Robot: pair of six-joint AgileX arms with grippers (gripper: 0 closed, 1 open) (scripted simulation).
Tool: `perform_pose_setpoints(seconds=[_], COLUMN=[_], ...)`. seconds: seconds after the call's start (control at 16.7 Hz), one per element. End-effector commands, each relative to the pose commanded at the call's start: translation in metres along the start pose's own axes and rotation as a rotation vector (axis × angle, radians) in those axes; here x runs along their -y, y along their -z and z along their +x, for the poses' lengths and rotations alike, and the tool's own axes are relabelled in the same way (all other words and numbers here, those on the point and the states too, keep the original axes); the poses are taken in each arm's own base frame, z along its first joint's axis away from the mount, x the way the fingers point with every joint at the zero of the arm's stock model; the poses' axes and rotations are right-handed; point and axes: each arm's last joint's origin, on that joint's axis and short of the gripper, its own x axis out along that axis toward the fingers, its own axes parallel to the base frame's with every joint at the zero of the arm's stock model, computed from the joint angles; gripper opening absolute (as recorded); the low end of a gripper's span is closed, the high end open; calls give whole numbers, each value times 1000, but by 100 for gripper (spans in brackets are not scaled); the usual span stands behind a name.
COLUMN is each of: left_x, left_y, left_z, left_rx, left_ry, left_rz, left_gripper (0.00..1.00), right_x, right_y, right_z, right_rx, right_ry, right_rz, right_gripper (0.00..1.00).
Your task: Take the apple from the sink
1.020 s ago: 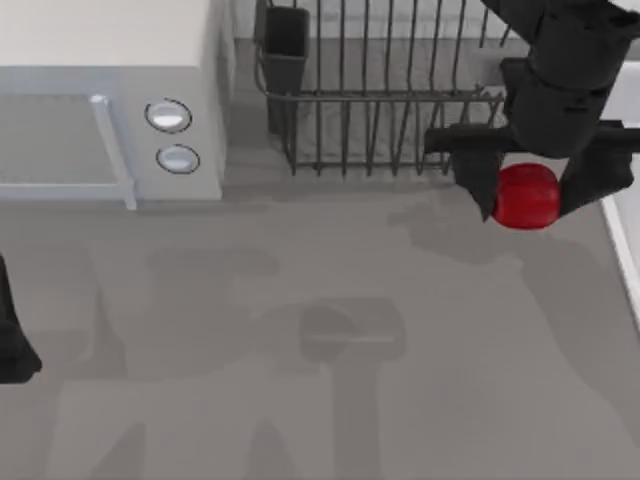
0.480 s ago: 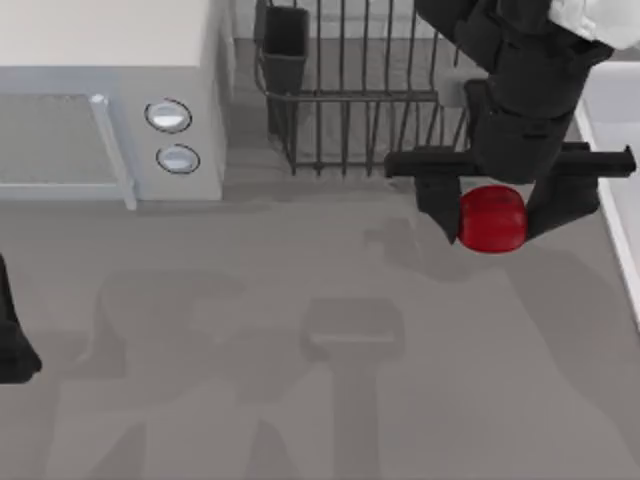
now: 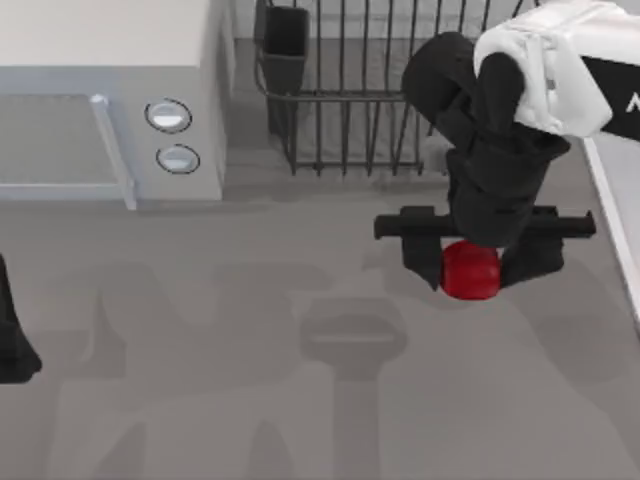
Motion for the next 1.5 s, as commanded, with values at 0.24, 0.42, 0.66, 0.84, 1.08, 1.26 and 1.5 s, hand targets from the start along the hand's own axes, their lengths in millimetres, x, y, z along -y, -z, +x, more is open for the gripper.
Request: perform_pose_setpoints(seconds=[0.24, 0.42, 0.66, 0.84, 1.08, 1.26, 1.5], left_x=[0, 0, 0, 0, 0, 0, 0], left_y=[0, 0, 0, 0, 0, 0, 0], left_z=[0, 0, 0, 0, 0, 0, 0], left_rx=[0, 0, 0, 0, 0, 0, 0], left_ry=[0, 0, 0, 0, 0, 0, 0], left_rz=[0, 0, 0, 0, 0, 0, 0], left_gripper=[100, 100, 100, 100, 100, 100, 100], right_x=[3, 3, 3, 3, 3, 3, 3], right_y=[5, 5, 5, 5, 5, 5, 5], right_z=[29, 29, 29, 29, 29, 29, 29], right_rx=[-9, -9, -9, -9, -9, -9, -9], right_ry=[6, 6, 6, 6, 6, 6, 6], right_rz=[-1, -1, -1, -1, -1, -1, -1], right_gripper=[0, 0, 23, 45, 75, 98, 100])
